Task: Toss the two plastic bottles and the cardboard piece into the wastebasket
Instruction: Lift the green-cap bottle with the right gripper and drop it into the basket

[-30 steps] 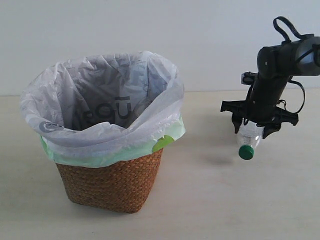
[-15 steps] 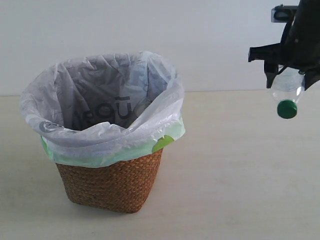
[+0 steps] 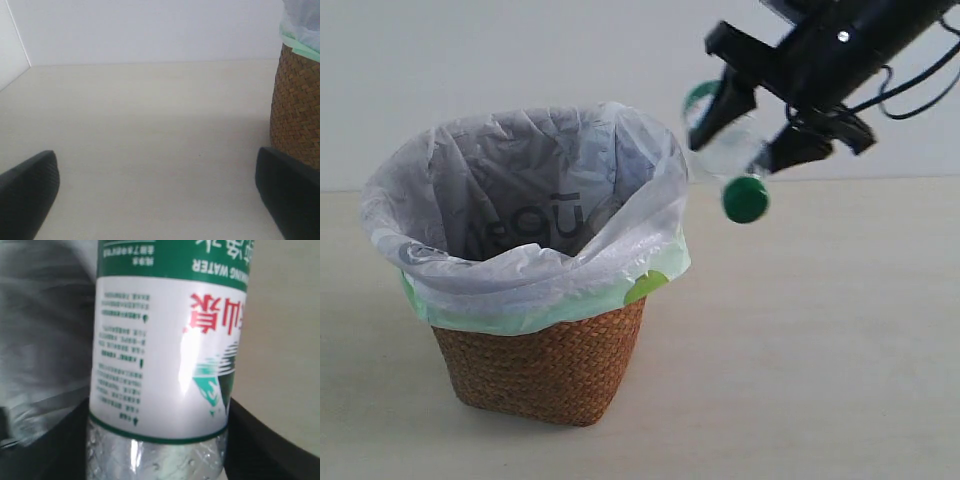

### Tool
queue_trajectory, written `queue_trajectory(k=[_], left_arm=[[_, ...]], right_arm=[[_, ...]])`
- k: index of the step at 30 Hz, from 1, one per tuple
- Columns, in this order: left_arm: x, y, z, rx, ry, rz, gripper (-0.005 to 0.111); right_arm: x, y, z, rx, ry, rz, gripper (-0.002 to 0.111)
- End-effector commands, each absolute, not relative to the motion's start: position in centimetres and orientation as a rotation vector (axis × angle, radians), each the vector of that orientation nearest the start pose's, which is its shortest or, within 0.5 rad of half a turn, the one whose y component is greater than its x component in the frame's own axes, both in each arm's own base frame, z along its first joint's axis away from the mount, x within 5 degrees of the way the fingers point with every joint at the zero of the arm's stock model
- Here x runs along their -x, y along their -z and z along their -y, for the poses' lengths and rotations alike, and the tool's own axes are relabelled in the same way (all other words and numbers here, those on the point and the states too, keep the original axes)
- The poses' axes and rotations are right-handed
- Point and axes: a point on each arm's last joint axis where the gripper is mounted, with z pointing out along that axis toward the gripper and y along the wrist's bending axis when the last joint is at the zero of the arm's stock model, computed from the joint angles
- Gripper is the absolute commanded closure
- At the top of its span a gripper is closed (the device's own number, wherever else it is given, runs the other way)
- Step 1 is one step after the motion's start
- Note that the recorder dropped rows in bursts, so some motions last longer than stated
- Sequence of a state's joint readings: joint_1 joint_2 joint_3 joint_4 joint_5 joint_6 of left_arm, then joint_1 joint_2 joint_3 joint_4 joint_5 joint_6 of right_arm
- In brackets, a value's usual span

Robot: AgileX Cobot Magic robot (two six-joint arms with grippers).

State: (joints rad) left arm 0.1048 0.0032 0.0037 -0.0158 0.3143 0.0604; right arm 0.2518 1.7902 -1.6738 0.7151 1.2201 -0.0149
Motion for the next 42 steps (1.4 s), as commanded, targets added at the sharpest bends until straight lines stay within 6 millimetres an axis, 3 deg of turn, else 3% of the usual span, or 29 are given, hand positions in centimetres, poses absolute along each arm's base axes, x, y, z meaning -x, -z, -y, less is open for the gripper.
queue_trajectory(k=[1, 5, 10, 11, 14, 15, 20, 22, 24, 26, 28, 29, 30, 32, 34, 38, 42], left_arm=[[-5.4, -18.5, -0.5, 0.061, -0.097, -1.79, -0.001], [-5.4, -18.5, -0.5, 0.061, -0.097, -1.79, -0.001], [-5.4, -18.5, -0.5, 0.061, -0.097, -1.79, -0.001], [-5.4, -18.5, -0.5, 0.061, -0.097, -1.79, -0.001], [-5.4, -18.5, -0.5, 0.061, -0.097, -1.79, -0.001], [-5.4, -18.5, -0.5, 0.061, -0.097, -1.79, -0.001], [-5.4, -18.5, -0.5, 0.061, -0.097, -1.79, -0.001], [-5.4, -18.5, -0.5, 0.061, -0.097, -1.79, -0.001], [-5.4, -18.5, -0.5, 0.061, -0.097, -1.79, -0.001], [-5.4, -18.5, -0.5, 0.061, -0.097, -1.79, -0.001], [-5.4, -18.5, -0.5, 0.061, -0.097, -1.79, -0.001], [-5.4, -18.5, -0.5, 0.061, -0.097, -1.79, -0.001], [-5.4, -18.5, -0.5, 0.061, -0.097, -1.79, -0.001], [-5.4, -18.5, -0.5, 0.061, -0.097, -1.79, -0.001], [-5.4, -18.5, -0.5, 0.061, -0.097, -1.79, -0.001], [-5.4, -18.5, -0.5, 0.061, -0.097, -1.79, -0.001], [-5.4, -18.5, -0.5, 0.061, -0.097, -1.79, -0.001]], right_arm=[[-33.7, -37.5, -16.9, 0.361, -1.389, -2.467, 0.108], [-32.9, -38.7, -16.8, 0.418, -1.373, -2.419, 0.108], [-32.9, -38.1, -16.0, 0.456, -1.197, -2.48, 0.108], [-33.0, -37.7, -15.7, 0.448, -1.129, -2.516, 0.108], [-33.8, -36.0, -12.7, 0.246, -0.65, -2.713, 0.108], [-33.9, -36.0, -12.0, 0.208, -0.564, -2.723, 0.108], [-31.7, -40.0, -7.2, -0.043, -0.108, -2.591, 0.108], [-31.5, -40.7, -6.1, -0.13, 0.011, -2.543, 0.108], [-31.7, -40.0, -6.6, -0.149, -0.043, -2.572, 0.108], [-31.8, -38.4, -8.4, -0.11, -0.278, -2.667, 0.108], [-31.8, -37.7, -11.4, 0.031, -0.695, -2.703, 0.108], [-31.4, -38.6, -13.2, 0.122, -1.0, -2.637, 0.108], [-31.0, -39.2, -14.4, 0.19, -1.159, -2.577, 0.108], [-30.2, -40.9, -16.3, 0.303, -1.443, -2.422, 0.108], [-29.4, -42.1, -17.5, 0.381, -1.618, -2.288, 0.108], [-28.8, -42.7, -18.5, 0.454, -1.684, -2.22, 0.108], [-29.3, -41.4, -18.0, 0.484, -1.476, -2.308, 0.108]])
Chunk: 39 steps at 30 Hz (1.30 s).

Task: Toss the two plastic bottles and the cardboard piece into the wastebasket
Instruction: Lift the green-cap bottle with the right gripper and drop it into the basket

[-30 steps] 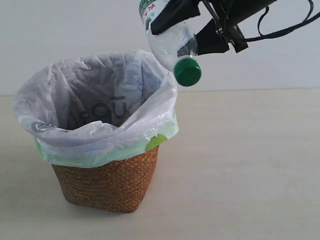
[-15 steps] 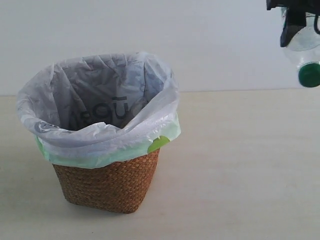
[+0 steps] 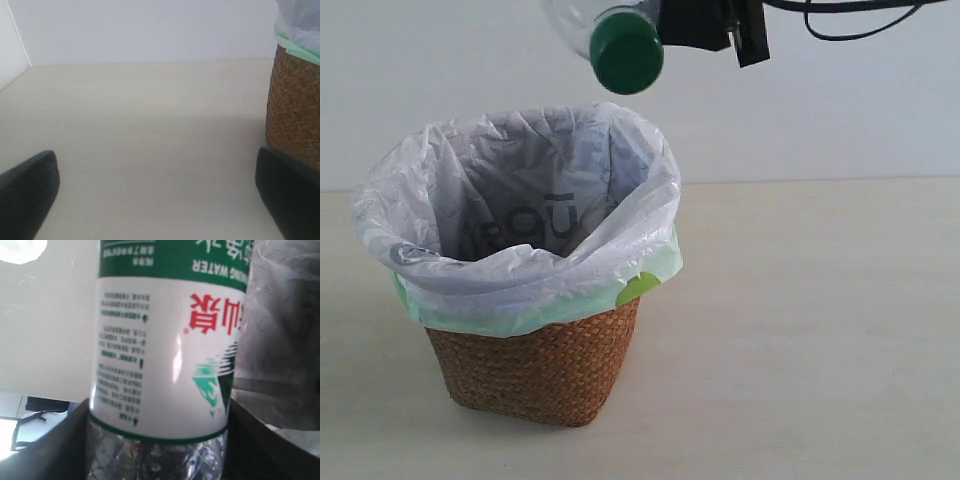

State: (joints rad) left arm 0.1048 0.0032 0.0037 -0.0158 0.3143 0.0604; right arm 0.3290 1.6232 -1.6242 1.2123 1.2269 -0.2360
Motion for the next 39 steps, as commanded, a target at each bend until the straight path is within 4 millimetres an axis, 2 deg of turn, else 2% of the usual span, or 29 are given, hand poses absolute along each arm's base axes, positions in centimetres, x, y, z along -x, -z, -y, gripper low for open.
queue_trajectory(k=[1, 4, 8, 12, 14, 16, 19, 22, 24, 26, 27, 28, 30, 32, 34, 39], left_arm=[[-5.4, -18.5, -0.5, 0.061, -0.097, -1.79, -0.001], [-5.4, -18.5, -0.5, 0.061, -0.097, -1.79, -0.001], [-5.4, -18.5, -0.5, 0.061, -0.097, -1.79, -0.001], [-5.4, -18.5, -0.5, 0.061, -0.097, -1.79, -0.001], [-5.4, -18.5, -0.5, 0.061, -0.097, -1.79, -0.001], [-5.4, -18.5, -0.5, 0.061, -0.097, -1.79, -0.001], [-5.4, -18.5, -0.5, 0.061, -0.097, -1.79, -0.001], [-5.4, -18.5, -0.5, 0.061, -0.097, -1.79, -0.001], [-5.4, -18.5, -0.5, 0.061, -0.097, -1.79, -0.001], [-5.4, -18.5, -0.5, 0.061, -0.097, -1.79, -0.001], [-5.4, -18.5, -0.5, 0.061, -0.097, -1.79, -0.001], [-5.4, -18.5, -0.5, 0.061, -0.097, -1.79, -0.001], [-5.4, -18.5, -0.5, 0.061, -0.097, -1.79, -0.001], [-5.4, -18.5, -0.5, 0.061, -0.097, -1.79, -0.001], [-5.4, -18.5, -0.5, 0.061, -0.097, -1.79, -0.001], [-5.4, -18.5, -0.5, 0.061, -0.097, -1.79, -0.001]], right_arm=[[-29.5, -41.0, -17.8, 0.478, -1.411, -2.341, 0.108], [-30.3, -39.4, -16.5, 0.374, -1.121, -2.511, 0.108], [-31.1, -37.3, -13.6, 0.223, -0.587, -2.704, 0.108], [-32.0, -36.8, -10.9, 0.056, -0.187, -2.708, 0.108], [-32.2, -36.8, -10.3, 0.025, -0.096, -2.69, 0.108], [-32.1, -36.8, -10.4, -0.04, -0.127, -2.695, 0.108], [-31.7, -36.8, -11.9, -0.045, -0.337, -2.734, 0.108], [-30.5, -37.5, -14.9, 0.111, -0.749, -2.738, 0.108], [-29.3, -38.8, -17.5, 0.24, -1.126, -2.661, 0.108], [-28.4, -40.9, -19.8, 0.373, -1.471, -2.436, 0.108], [-28.3, -41.9, -20.8, 0.398, -1.573, -2.288, 0.106], [-28.3, -42.7, -21.6, 0.407, -1.618, -2.166, 0.101], [-28.4, -43.3, -22.9, 0.39, -1.586, -2.044, 0.083], [-28.5, -43.4, -23.5, 0.345, -1.541, -2.019, 0.047], [-28.7, -43.1, -23.4, 0.334, -1.487, -2.039, 0.002], [-29.3, -41.8, -22.4, 0.298, -1.338, -2.181, 0.016]])
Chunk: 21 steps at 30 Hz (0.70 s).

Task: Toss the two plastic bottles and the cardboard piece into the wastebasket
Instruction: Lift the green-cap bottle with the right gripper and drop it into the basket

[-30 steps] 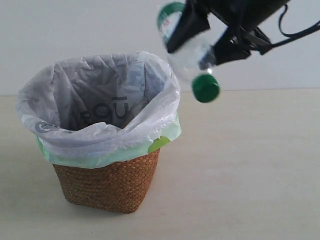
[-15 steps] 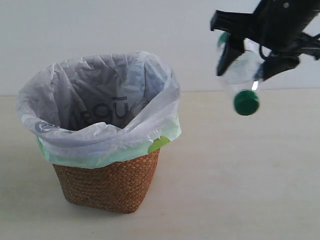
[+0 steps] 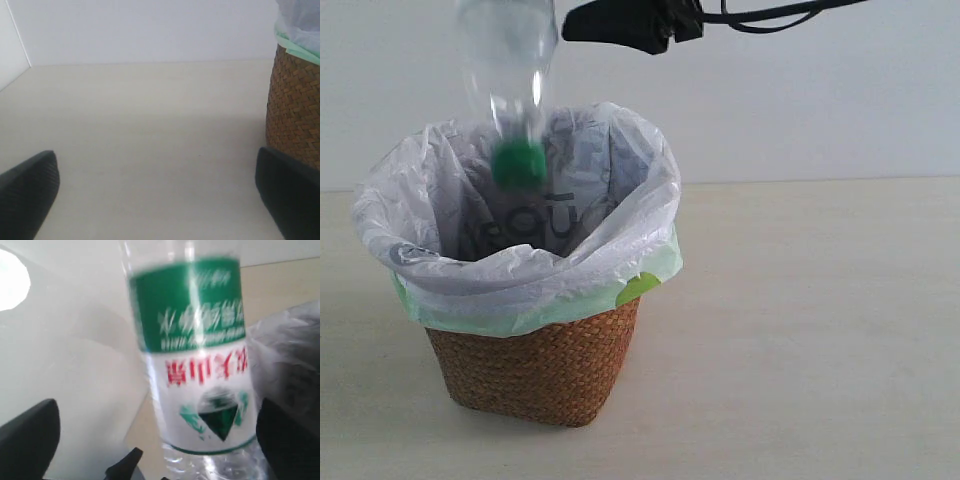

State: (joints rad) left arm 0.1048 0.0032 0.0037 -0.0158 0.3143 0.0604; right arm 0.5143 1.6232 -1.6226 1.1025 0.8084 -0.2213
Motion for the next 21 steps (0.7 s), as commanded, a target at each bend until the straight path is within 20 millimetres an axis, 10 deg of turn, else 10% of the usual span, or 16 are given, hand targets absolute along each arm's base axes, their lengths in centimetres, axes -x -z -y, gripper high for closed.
queue_trajectory(k=[1, 12, 21], left_arm=[[-5.4, -18.5, -0.5, 0.061, -0.097, -1.79, -0.001], [-5.4, -18.5, -0.5, 0.061, -0.097, -1.79, -0.001], [-5.4, -18.5, -0.5, 0.061, -0.097, -1.79, -0.001]], right_arm=[[-29.2, -41.7, -22.4, 0.303, -1.33, -2.193, 0.019], [-27.8, -41.5, -21.7, 0.454, -1.232, -2.285, 0.031], [-26.2, -42.2, -18.2, 0.56, -0.751, -2.362, 0.105]])
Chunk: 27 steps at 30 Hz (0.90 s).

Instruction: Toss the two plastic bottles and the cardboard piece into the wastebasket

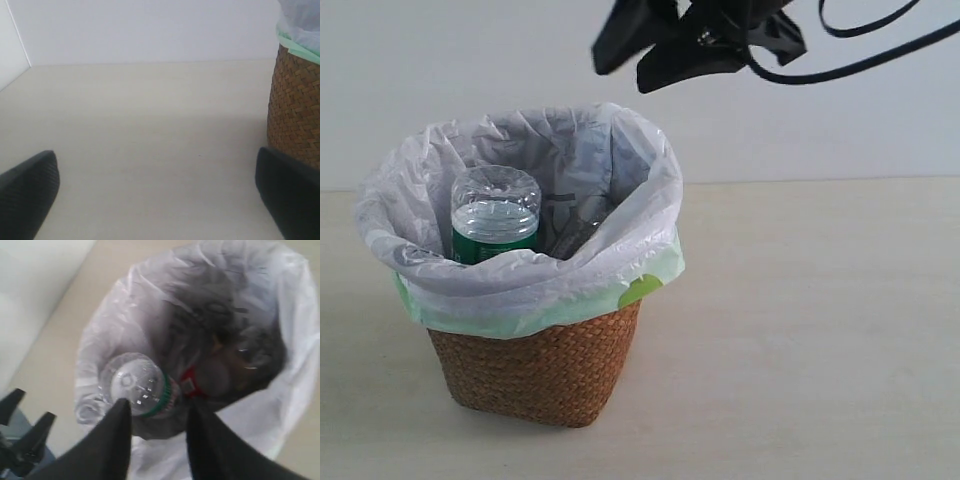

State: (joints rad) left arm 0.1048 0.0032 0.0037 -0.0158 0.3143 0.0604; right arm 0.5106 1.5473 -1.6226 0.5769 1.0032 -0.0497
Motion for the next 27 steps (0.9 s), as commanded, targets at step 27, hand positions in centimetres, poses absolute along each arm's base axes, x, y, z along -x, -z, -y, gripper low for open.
queue_trajectory(k=[27], left_arm=[[-5.4, -18.5, -0.5, 0.061, -0.097, -1.79, -0.001]], right_arm=[[-7.0, -47.5, -4.1, 0.432, -0.414, -1.84, 0.108]])
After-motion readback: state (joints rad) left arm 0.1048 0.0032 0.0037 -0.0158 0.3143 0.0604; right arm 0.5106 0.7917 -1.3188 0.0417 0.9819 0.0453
